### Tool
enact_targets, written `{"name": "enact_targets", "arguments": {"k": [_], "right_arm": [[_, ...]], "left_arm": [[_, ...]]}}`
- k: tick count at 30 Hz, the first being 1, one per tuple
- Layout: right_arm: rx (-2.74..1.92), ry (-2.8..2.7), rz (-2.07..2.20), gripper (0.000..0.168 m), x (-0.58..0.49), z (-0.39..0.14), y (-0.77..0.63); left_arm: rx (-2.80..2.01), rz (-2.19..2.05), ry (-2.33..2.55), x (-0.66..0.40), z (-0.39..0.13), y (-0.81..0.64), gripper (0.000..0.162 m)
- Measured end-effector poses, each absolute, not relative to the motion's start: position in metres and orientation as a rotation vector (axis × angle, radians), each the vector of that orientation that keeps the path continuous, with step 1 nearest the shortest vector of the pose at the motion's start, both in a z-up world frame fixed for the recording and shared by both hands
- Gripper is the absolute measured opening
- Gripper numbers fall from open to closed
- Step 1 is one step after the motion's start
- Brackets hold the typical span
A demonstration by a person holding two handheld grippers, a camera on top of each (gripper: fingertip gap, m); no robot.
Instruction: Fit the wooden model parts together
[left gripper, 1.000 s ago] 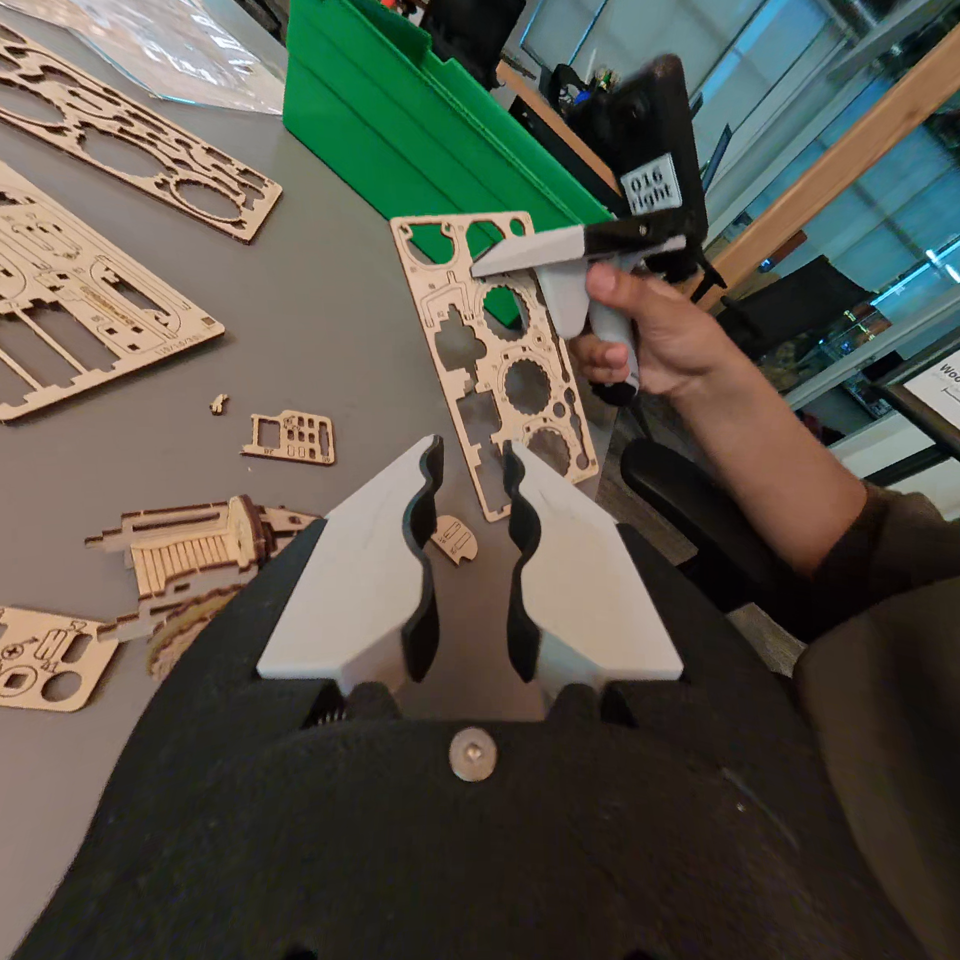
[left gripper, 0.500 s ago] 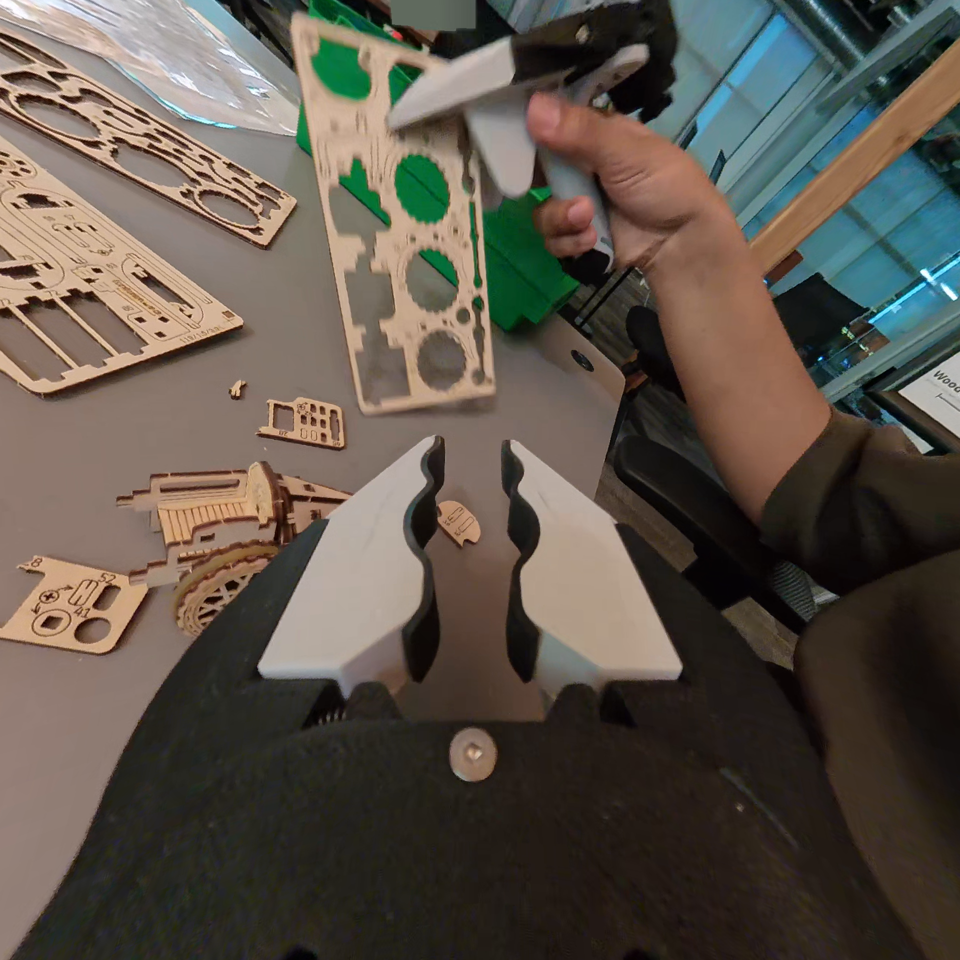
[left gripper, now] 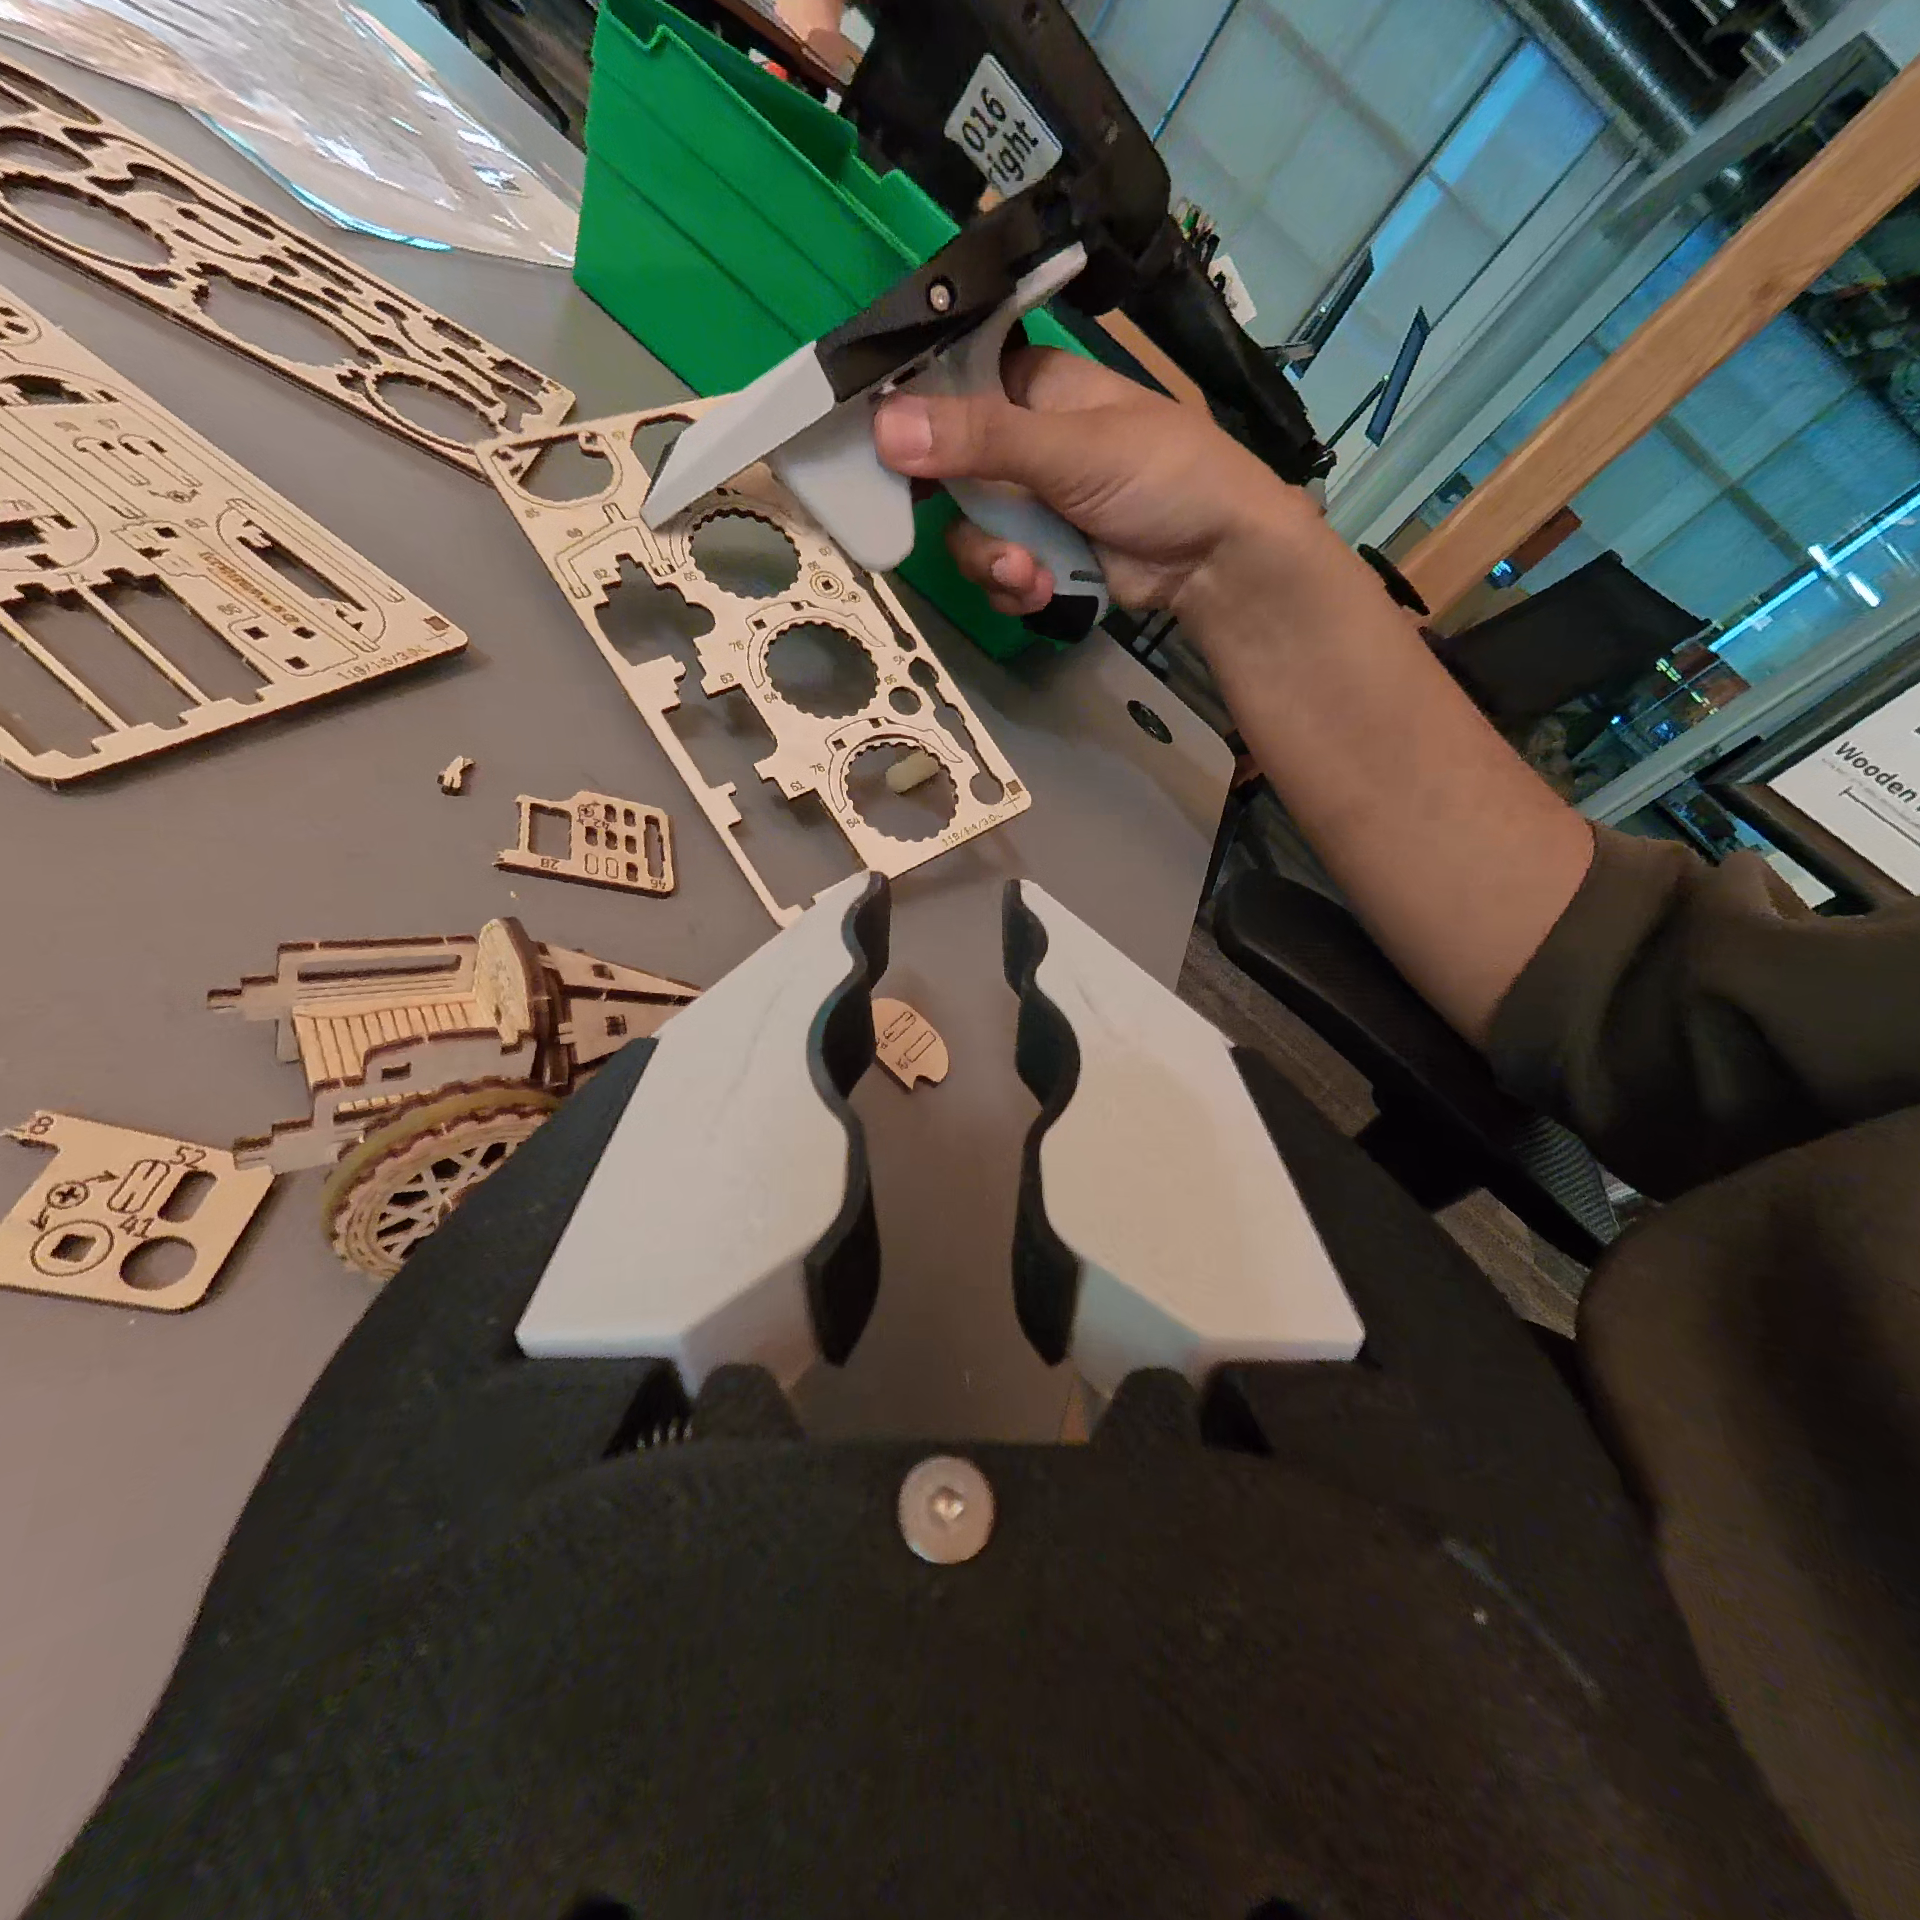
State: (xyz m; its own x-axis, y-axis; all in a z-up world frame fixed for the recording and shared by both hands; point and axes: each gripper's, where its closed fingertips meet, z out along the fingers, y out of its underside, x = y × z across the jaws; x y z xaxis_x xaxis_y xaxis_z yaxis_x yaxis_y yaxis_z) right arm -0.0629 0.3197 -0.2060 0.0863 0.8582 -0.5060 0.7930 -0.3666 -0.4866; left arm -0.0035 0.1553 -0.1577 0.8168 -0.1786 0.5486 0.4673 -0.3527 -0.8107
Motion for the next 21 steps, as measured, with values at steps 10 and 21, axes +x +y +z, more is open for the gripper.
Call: {"name": "enact_targets", "arguments": {"k": [10, 21], "right_arm": [[-2.136, -1.706, 0.608, 0.065, -0.034, -0.22, 0.358], [-1.437, -1.968, 0.911, 0.042, -0.007, -0.177, 0.217]], "left_arm": [[-1.807, -0.689, -0.23, -0.005, -0.157, 0.156, 0.019], [-1.8, -0.68, -0.234, -0.01, -0.156, 0.155, 0.019]]}}
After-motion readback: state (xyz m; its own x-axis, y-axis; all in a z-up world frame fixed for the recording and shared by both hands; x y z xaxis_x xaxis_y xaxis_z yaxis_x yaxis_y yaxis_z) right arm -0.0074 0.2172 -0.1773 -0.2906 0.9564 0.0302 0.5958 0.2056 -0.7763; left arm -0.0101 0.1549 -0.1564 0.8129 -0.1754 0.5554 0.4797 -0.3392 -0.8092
